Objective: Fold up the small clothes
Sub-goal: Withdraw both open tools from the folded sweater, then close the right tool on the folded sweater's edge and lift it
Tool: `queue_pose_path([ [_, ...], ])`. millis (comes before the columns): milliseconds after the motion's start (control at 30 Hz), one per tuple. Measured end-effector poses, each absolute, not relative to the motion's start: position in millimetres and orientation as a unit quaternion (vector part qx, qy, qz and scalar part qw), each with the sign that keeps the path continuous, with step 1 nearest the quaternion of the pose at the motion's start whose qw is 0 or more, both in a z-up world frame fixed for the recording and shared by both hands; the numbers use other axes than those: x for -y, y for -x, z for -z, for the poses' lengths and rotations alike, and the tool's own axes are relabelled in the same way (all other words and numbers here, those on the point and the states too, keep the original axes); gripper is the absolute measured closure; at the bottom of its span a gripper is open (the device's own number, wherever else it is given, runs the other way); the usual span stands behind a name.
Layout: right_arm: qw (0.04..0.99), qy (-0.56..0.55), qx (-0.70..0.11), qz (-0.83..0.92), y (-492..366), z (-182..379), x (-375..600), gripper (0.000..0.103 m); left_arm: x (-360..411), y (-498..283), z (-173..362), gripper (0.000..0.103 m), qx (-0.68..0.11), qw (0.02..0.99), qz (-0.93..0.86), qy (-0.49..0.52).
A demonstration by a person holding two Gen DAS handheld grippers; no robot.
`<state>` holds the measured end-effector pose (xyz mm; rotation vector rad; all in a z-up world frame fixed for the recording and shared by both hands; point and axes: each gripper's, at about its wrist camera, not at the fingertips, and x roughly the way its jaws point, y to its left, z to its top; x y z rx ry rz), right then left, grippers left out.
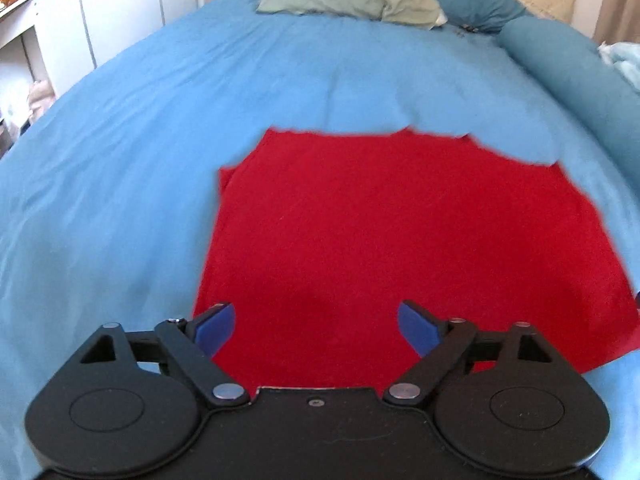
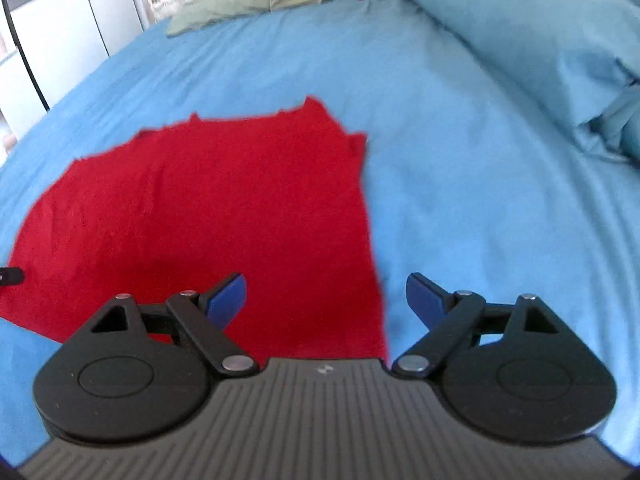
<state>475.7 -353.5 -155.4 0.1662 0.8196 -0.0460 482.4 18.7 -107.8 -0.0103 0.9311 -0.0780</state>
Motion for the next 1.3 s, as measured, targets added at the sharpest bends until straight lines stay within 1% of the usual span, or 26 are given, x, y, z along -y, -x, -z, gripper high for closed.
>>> queue_pose_path([
  [67,0.911,-0.083,-0.405,0.008,-479,147,362,0.000,-5,-487,97,0.006,-0.450,0.891,0.057,0.009],
  [133,0.904,-0.095,-0.417,-0.007,-486,146,370,0.000,14,-495,94,0.006,-0.453,0.888,0.080,0.007],
  [267,0.890,-0.126,-0.437,-0.014,-503,161,376,0.001,53,-518,110,0.006,-0.471,0.877,0.090,-0.019],
  [300,0.888,-0.131,-0.441,-0.013,-507,167,375,0.005,58,-523,116,0.006,-0.475,0.875,0.088,-0.020],
  [333,0.885,-0.135,-0.445,-0.014,-510,172,375,0.011,62,-527,121,0.006,-0.478,0.874,0.086,-0.019],
  [400,0.881,-0.140,-0.452,-0.019,-517,184,373,0.018,65,-535,130,0.007,-0.484,0.872,0.074,-0.017],
  [567,0.891,-0.126,-0.437,-0.024,-527,197,366,0.020,63,-547,151,0.007,-0.501,0.863,0.064,-0.017],
  [633,0.893,-0.118,-0.434,-0.034,-528,198,364,0.031,64,-550,156,0.006,-0.508,0.859,0.063,-0.015],
  [667,0.893,-0.113,-0.434,-0.038,-529,198,363,0.034,65,-552,158,0.006,-0.510,0.858,0.061,-0.016],
  [733,0.893,-0.101,-0.435,-0.045,-531,197,359,0.047,69,-556,162,0.001,-0.522,0.851,0.056,-0.025],
  [767,0.893,-0.095,-0.437,-0.047,-532,196,357,0.051,71,-560,165,0.000,-0.528,0.847,0.054,-0.031],
  [833,0.891,-0.091,-0.442,-0.045,-534,193,353,0.068,75,-566,169,0.000,-0.539,0.840,0.052,-0.042],
  [867,0.890,-0.090,-0.445,-0.039,-536,191,351,0.071,76,-569,171,0.000,-0.545,0.836,0.051,-0.043],
  [900,0.888,-0.092,-0.449,-0.032,-538,188,349,0.074,76,-573,172,0.000,-0.552,0.831,0.050,-0.044],
  [1000,0.877,-0.126,-0.463,-0.010,-546,172,348,0.076,74,-582,171,0.000,-0.574,0.816,0.054,-0.041],
  [1100,0.879,-0.159,-0.449,-0.014,-554,134,337,0.076,62,-589,161,0.002,-0.585,0.807,0.075,-0.017],
  [1133,0.882,-0.163,-0.441,-0.023,-558,117,328,0.077,52,-586,152,0.006,-0.578,0.812,0.082,-0.008],
  [1233,0.894,-0.151,-0.416,-0.075,-574,68,279,0.078,15,-570,124,0.006,-0.541,0.837,0.081,-0.021],
  [1300,0.895,-0.125,-0.410,-0.120,-586,46,230,0.078,-16,-554,107,0.005,-0.522,0.849,0.075,-0.044],
])
